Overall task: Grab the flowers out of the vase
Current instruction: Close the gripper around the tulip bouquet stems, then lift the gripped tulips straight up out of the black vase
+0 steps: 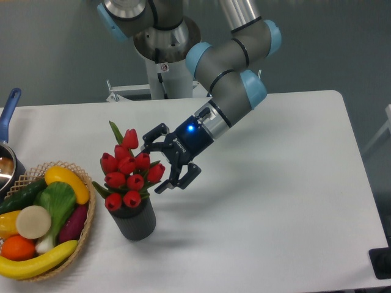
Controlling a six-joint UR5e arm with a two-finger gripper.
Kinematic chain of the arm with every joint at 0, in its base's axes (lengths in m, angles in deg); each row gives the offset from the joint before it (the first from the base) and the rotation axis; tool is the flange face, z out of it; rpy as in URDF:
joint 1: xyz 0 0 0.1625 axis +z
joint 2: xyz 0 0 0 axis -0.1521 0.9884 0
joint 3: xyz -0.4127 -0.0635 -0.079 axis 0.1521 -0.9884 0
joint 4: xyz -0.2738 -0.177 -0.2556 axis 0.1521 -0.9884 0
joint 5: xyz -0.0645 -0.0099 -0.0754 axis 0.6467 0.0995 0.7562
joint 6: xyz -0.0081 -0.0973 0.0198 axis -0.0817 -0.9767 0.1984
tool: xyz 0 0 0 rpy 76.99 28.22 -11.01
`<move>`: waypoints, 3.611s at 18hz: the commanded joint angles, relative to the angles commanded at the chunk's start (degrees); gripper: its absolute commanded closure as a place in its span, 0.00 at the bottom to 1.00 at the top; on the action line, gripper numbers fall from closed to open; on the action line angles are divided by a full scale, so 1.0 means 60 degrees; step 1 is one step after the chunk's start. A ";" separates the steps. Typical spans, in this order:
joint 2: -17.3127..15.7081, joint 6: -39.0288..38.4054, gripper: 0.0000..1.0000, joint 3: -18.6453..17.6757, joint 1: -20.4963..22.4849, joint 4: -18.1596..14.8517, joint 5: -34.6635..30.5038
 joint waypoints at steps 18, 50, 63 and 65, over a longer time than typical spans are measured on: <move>0.0996 -0.0103 0.25 0.0909 -0.0689 0.0029 0.0527; -0.0219 -0.2826 0.58 0.1421 -0.0630 0.0029 0.0586; -0.1112 -0.4380 0.58 0.1919 -0.0426 0.0029 0.0542; -0.1259 -0.4554 0.58 0.2080 -0.0397 0.0000 0.0498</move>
